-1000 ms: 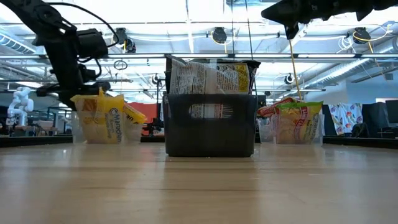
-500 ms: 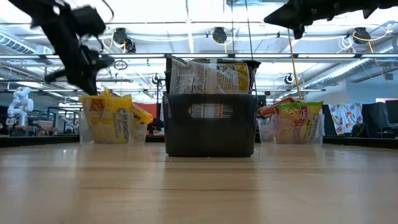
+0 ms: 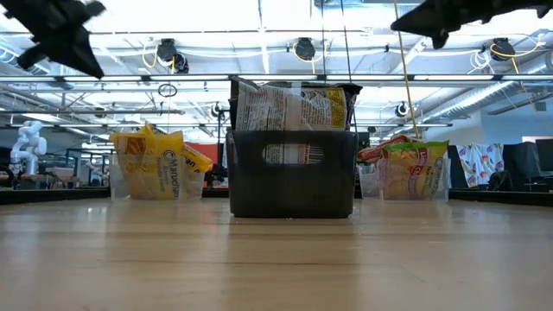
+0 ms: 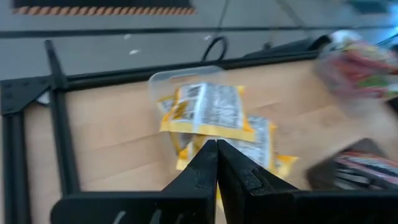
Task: Sort Maruchan noodles
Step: Return to Home Position
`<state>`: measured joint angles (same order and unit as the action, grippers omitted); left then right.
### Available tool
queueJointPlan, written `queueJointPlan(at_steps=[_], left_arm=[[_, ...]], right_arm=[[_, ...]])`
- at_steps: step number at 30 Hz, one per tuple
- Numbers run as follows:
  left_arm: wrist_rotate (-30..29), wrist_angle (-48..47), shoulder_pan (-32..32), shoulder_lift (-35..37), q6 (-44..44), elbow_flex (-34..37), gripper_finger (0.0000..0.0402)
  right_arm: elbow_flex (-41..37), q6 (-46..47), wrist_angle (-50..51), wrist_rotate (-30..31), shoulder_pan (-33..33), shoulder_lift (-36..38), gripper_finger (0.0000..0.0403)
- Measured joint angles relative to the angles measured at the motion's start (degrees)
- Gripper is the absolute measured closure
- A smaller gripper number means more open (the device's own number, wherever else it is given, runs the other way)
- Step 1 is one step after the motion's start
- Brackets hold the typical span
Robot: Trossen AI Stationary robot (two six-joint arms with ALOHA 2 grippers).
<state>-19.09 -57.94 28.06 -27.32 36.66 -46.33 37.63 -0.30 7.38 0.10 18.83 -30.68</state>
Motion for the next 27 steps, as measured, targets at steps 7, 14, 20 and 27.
queueJointPlan(at_steps=[7, 14, 20, 27], left_arm=[[0.0, -0.1, -4.1, 7.5, -2.6, 0.0, 0.0392], [4.2, -0.9, -5.7, 12.3, -6.9, 0.1, 0.0392], [7.1, -1.1, -5.7, 17.6, -8.1, 0.1, 0.0392], [9.0, -1.2, -5.7, 25.0, -8.6, 0.1, 0.0392]], right_arm=[[0.0, 0.0, 7.1, -0.1, 0.0, 4.1, 0.0403], [0.0, 0.8, 14.4, 0.0, 0.0, 9.3, 0.0403], [0.0, 1.6, 17.8, 0.2, 0.0, 15.2, 0.0403], [0.0, 2.7, 21.9, 2.5, 0.0, 21.9, 0.0403]])
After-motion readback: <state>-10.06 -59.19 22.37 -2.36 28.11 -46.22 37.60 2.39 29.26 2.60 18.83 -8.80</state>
